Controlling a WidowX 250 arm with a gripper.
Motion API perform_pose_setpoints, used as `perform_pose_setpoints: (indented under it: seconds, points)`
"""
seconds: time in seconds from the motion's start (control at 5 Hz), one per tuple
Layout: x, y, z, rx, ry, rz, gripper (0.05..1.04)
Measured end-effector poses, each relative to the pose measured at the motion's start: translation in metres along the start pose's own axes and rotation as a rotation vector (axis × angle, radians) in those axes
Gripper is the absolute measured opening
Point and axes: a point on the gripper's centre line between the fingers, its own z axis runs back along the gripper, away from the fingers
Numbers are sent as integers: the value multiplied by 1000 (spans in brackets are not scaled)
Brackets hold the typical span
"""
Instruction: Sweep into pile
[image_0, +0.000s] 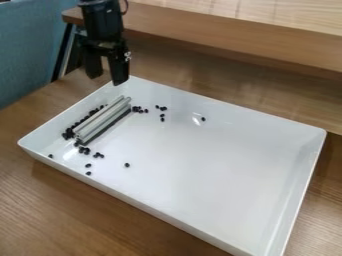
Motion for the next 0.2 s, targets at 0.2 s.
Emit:
perform_pose_setpoints:
  seconds: [0.2]
  points:
    - [4,-11,10,-12,24,-42,1001]
